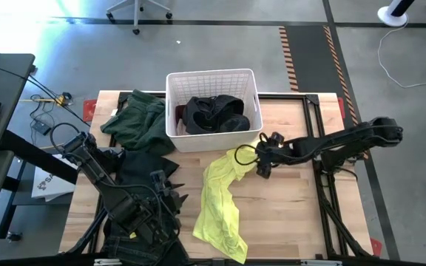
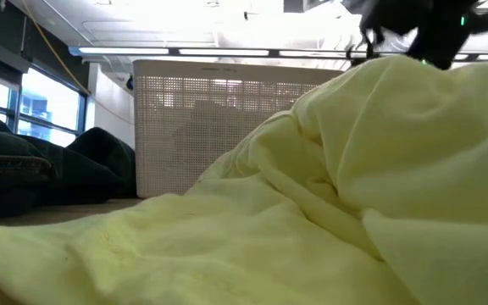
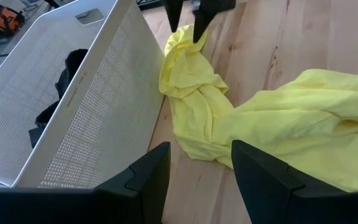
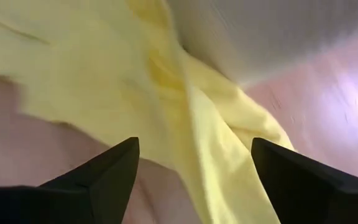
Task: Sort clothes
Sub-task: Adjust the yellow shirt
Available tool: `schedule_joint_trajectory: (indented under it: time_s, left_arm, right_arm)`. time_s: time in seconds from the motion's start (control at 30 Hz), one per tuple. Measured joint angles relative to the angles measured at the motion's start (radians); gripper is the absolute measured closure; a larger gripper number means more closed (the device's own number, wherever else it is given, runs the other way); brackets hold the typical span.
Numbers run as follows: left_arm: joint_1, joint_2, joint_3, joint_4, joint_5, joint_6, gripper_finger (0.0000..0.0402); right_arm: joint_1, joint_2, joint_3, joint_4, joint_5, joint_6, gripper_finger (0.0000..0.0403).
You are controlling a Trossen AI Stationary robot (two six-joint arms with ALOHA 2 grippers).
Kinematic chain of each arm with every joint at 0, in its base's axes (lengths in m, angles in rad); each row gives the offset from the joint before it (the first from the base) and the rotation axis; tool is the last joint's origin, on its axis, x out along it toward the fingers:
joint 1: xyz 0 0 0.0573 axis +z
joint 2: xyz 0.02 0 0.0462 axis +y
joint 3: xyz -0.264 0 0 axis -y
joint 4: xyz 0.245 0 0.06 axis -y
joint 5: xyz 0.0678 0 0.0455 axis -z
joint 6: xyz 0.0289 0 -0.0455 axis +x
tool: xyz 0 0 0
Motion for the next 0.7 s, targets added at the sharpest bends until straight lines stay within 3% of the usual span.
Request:
schedule_joint_trajectory:
  time_s: [0.1,0.27,0.47,0.57,0.7]
  left_arm:
    - [0.0,0.0,0.0,0.0,0.001,0.0,0.0234]
    - [0.0,0.0,0.0,0.0,0.002,0.001,0.0234]
    - [0.0,0.0,0.0,0.0,0.002,0.001,0.0234]
    - [0.0,0.0,0.0,0.0,0.002,0.001,0.0234]
    - [0.0,0.0,0.0,-0.001,0.002,0.001,0.0234]
  right_arm:
    - [-0.026,0.034,-0.074,0.106,0.01,0.012,0.0093]
    - [-0.045,0.135,-0.196,0.5,-0.048,-0.076,0.0093]
    - [-0.045,0.325,-0.189,0.798,-0.125,-0.191,0.0102]
    - [-0.045,0.432,-0.134,0.842,-0.149,-0.196,0.0135]
    - [-0.045,0.531,-0.059,0.862,-0.155,-0.191,0.023]
